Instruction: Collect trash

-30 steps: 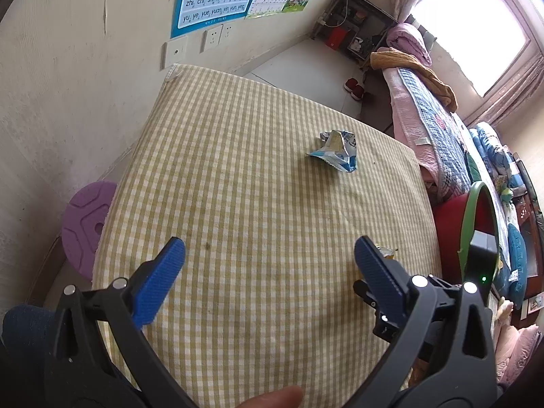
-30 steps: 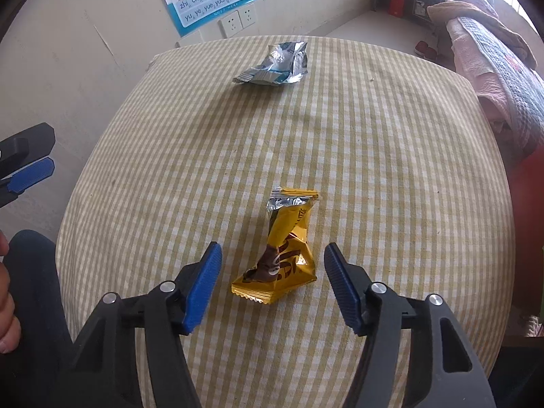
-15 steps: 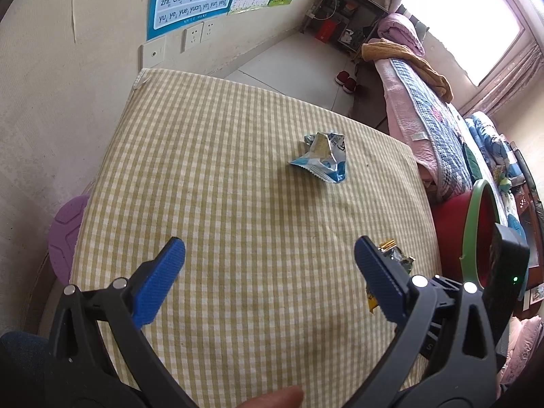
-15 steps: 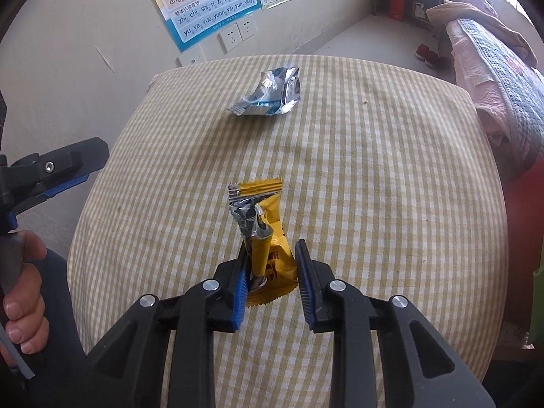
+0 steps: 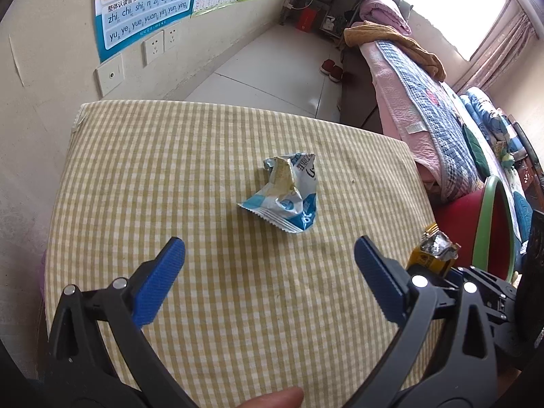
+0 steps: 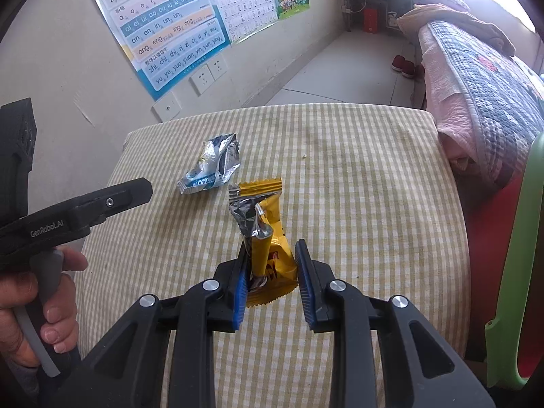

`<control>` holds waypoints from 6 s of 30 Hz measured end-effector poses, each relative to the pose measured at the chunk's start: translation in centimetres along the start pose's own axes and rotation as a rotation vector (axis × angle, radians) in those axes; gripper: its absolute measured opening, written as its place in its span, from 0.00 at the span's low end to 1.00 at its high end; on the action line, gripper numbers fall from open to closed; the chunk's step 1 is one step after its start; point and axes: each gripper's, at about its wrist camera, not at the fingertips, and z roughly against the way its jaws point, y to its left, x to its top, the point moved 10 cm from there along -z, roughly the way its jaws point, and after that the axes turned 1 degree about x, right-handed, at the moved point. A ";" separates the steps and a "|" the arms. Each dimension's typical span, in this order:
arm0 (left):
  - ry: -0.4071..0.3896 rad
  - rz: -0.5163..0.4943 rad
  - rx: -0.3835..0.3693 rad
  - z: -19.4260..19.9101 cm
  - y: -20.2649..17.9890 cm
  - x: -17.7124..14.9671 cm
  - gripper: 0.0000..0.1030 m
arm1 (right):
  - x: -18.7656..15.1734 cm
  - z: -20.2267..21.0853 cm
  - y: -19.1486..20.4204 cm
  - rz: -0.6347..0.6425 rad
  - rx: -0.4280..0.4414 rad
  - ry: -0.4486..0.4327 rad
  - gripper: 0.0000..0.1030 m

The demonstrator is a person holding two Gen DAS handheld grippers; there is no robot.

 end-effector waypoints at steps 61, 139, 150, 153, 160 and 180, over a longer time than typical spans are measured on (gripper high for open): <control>-0.060 -0.141 -0.025 9.1 -7.8 -4.4 0.29 | -1.2 13.8 -1.0 -0.043 -0.007 -0.226 0.27; -0.163 -0.212 -0.022 10.7 -13.9 -5.8 0.95 | -5.9 19.3 -10.3 -0.168 -0.199 -0.323 0.93; -0.266 -0.132 0.064 15.8 -6.6 -7.5 0.95 | -4.9 19.7 -1.7 -0.028 -0.173 -0.388 0.93; -0.273 -0.129 0.077 16.4 -5.7 -7.7 0.95 | -5.0 19.3 -0.4 -0.013 -0.165 -0.383 0.93; -0.270 -0.131 0.103 16.4 -5.0 -8.0 0.95 | -5.4 18.8 0.5 -0.006 -0.183 -0.374 0.93; -0.254 -0.150 0.113 16.0 -5.6 -8.4 0.95 | -6.1 18.6 -0.1 -0.025 -0.192 -0.371 0.93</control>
